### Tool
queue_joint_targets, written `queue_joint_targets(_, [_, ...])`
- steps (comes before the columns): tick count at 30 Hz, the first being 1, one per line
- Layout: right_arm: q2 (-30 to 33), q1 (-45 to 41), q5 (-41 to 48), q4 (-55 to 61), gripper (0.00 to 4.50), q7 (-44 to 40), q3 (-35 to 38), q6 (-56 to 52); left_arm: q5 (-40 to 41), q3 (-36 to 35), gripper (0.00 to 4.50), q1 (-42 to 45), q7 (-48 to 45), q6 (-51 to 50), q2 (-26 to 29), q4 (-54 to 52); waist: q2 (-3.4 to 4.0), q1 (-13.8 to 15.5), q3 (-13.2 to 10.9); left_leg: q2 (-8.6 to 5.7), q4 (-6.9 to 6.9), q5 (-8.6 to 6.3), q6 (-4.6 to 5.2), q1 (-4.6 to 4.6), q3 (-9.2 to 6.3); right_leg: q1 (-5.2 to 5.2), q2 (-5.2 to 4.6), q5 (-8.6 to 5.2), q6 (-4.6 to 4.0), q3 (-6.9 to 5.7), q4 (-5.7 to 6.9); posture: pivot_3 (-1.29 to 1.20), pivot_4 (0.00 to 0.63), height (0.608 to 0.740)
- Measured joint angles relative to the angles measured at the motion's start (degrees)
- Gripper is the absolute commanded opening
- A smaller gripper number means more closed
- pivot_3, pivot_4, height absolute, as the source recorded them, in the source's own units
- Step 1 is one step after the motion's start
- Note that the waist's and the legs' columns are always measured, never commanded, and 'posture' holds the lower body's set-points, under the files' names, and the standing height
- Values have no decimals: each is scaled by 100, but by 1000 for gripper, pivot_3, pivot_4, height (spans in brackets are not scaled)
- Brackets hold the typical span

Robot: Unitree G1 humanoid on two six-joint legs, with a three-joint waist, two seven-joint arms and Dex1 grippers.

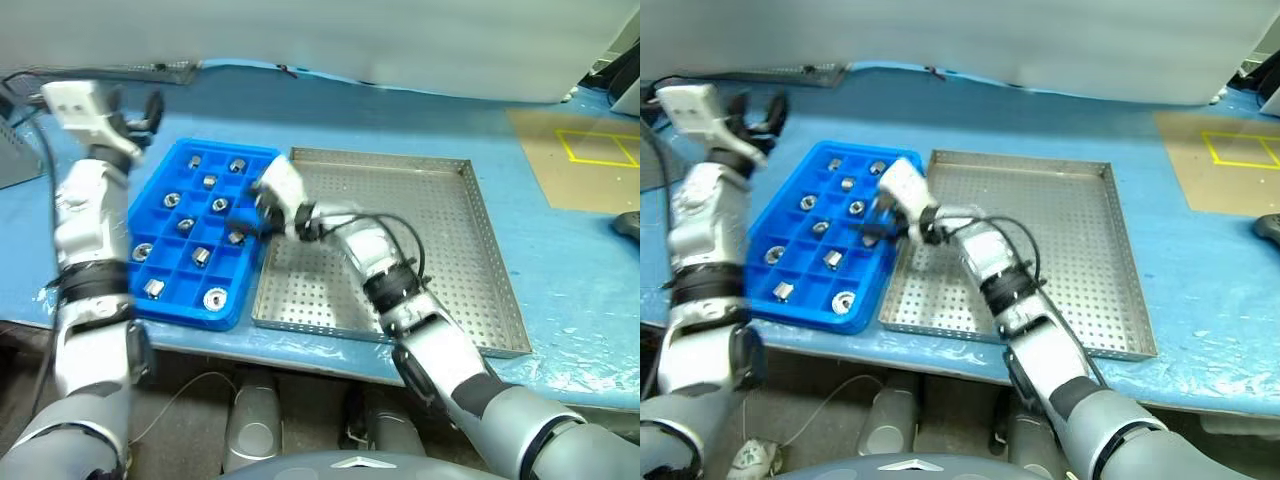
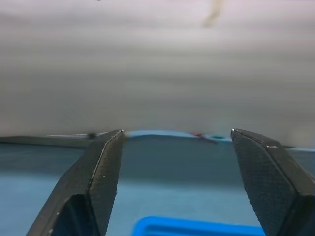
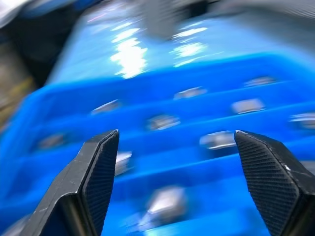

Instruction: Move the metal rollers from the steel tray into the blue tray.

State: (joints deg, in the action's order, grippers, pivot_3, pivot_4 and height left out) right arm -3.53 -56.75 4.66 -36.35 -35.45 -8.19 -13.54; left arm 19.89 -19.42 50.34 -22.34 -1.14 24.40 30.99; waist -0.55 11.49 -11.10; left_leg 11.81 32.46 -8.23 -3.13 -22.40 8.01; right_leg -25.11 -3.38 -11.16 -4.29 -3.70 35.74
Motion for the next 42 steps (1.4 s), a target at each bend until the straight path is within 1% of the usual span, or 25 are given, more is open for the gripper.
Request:
queue_joint_targets(2, [278, -597, -52, -711, 3895, 958, 464, 295, -87, 215, 3682, 598, -111, 210, -300, 541, -1, -34, 0, -1, 7, 1, -2, -4, 1, 3, -1, 8, -8, 0, -1, 79, 150, 740])
queue_joint_targets(4, [565, -941, 31, -1292, 3895, 1577, 997, 478, -152, 369, 3682, 1173, -252, 489, -546, 1049, -2, -104, 0, -6, 7, -1, 2, -9, 3, 4, -1, 22, -31, 2, -9, 35, 150, 740])
queue_joint_targets(5, [695, -1013, 84, -1534, 3895, 1790, 1181, 575, -204, 410, 3682, 1426, -296, 648, -677, 1293, -3, -151, 1, -9, 7, -5, 9, -13, 5, 4, -1, 24, -32, 4, -12, -4, 150, 740])
queue_joint_targets(7, [948, -1036, 24, -2058, 3895, 2318, 1327, 760, -283, 493, 3682, 1847, -303, 982, -965, 1814, -2, -247, 2, -22, 5, -12, 20, -21, 10, 2, 2, 25, -25, 5, -23, -51, 150, 740])
queue_joint_targets(9, [1173, -939, -58, -2496, 3895, 2772, 1447, 903, -355, 556, 3682, 2042, -366, 1245, -1307, 2321, -1, -374, 1, -32, 5, -18, 32, -37, 18, -11, 3, 36, -7, 6, -24, -77, 150, 740])
queue_joint_targets(11, [1358, -769, 100, -2528, 3895, 2701, 1700, 989, -325, 608, 3682, 2037, -693, 1316, -1592, 2677, -2, -499, -1, -30, 16, -23, 47, -72, 21, -37, 11, 40, -4, 5, -23, -118, 150, 740])
queue_joint_targets(14, [1695, -634, 296, -2321, 3895, 2259, 1872, 1005, -226, 608, 3682, 2053, -1295, 1323, -1807, 3031, -3, -731, -3, -21, 63, -23, 85, -123, 31, -92, 17, 44, -6, 4, 8, -185, 150, 740])
queue_joint_targets(16, [1944, -464, 292, -2083, 3895, 2109, 1870, 1005, -220, 600, 3682, 2082, -1440, 1328, -1817, 3215, -2, -817, -2, -17, 65, -29, 94, -116, 36, -90, 21, 45, -7, 4, 4, -230, 150, 740])
queue_joint_targets(18, [2157, -157, 294, -1640, 3895, 2087, 1892, 950, -249, 628, 3682, 2086, -1590, 1365, -1827, 3269, -2, -875, -3, -15, 64, -49, 128, -118, 42, -88, 20, 45, -7, 4, -2, -261, 150, 740])
queue_joint_targets(20, [2182, 86, 290, -1049, 3895, 2190, 1903, 799, -269, 655, 3682, 2100, -1756, 1376, -1883, 3268, -3, -931, -3, -15, 74, -52, 133, -116, 51, -88, 20, 46, -8, 11, -8, -278, 150, 740])
queue_joint_targets(22, [2180, 163, 231, -645, 3895, 2328, 1860, 613, -259, 656, 3682, 2191, -1802, 1367, -2075, 3272, -3, -941, -3, -15, 84, -51, 134, -111, 54, -82, 19, 50, -29, 14, -13, -300, 150, 740])
queue_joint_targets(23, [2174, 175, 182, -541, 3895, 2411, 1814, 525, -278, 667, 3682, 2272, -1737, 1368, -2222, 3321, -3, -937, -3, -15, 86, -45, 143, -102, 55, -68, 17, 54, -28, 14, -19, -300, 150, 740])
queue_joint_targets(25, [2014, 228, 52, -533, 3895, 2713, 1732, 442, -412, 750, 3682, 2328, -1491, 1368, -2391, 3586, -2, -958, -2, -15, 78, -56, 131, -15, 63, 21, 16, 56, -25, 14, -48, -334, 150, 740])
queue_joint_targets(26, [1891, 332, 1, -450, 3895, 2814, 1678, 438, -495, 767, 3682, 2318, -1368, 1368, -2447, 3771, -1, -985, -3, -15, 68, -59, 129, 23, 66, 63, 17, 53, -11, 14, -71, -341, 150, 740])
queue_joint_targets(27, [1824, 444, -47, -302, 3895, 2839, 1576, 433, -530, 768, 3682, 2295, -1336, 1368, -2492, 3898, 0, -1007, -5, -15, 58, -59, 129, 33, 66, 78, 17, 45, 25, 14, -97, -339, 150, 740])
queue_joint_targets(28, [1811, 524, -90, -157, 3895, 2830, 1502, 428, -543, 765, 3682, 2288, -1339, 1369, -2540, 3962, -1, -1018, -12, -17, 59, -58, 130, 25, 67, 78, 14, 52, 35, 15, -104, -340, 150, 740])
queue_joint_targets(29, [1809, 552, -100, -62, 3895, 2832, 1486, 385, -547, 759, 3682, 2288, -1337, 1374, -2588, 4009, -1, -1023, -12, -20, 61, -53, 137, 20, 67, 78, 10, 65, 36, 19, -107, -337, 150, 740])
queue_joint_targets(30, [1808, 537, -73, -34, 3895, 2851, 1506, 289, -560, 760, 3682, 2290, -1334, 1382, -2625, 4018, -1, -1034, -12, -27, 62, -54, 142, 22, 69, 79, 8, 85, 9, 28, -107, -320, 150, 740])
queue_joint_targets(34, [1814, 491, -38, -92, 3895, 3042, 1611, 58, -721, 832, 3682, 2422, -1242, 1502, -2600, 4016, 0, -1042, -13, -35, 62, -60, 157, 10, 69, 75, 3, 88, 7, 32, -110, -270, 150, 740])
queue_joint_targets(36, [1810, 375, 34, -168, 3895, 2994, 1674, 58, -721, 800, 3682, 2687, -1177, 1574, -2534, 4012, 2, -1035, -15, -34, 60, -51, 178, 1, 69, 64, 3, 88, 7, 32, -111, -251, 150, 740])
queue_joint_targets(39, [1855, -50, 141, -805, 3895, 2891, 1788, 164, -794, 805, 3682, 3006, -906, 1700, -2471, 3922, 6, -1040, -13, -34, 58, -56, 183, 6, 71, 67, 3, 86, 4, 32, -115, -242, 150, 740])
queue_joint_targets(42, [2119, -495, -60, -1574, 3895, 2787, 1694, 636, -881, 846, 3682, 2814, -829, 1740, -2550, 3904, 19, -1026, -19, -37, 59, -56, 185, 1, 76, 66, -2, 87, 4, 32, -117, -230, 150, 740])
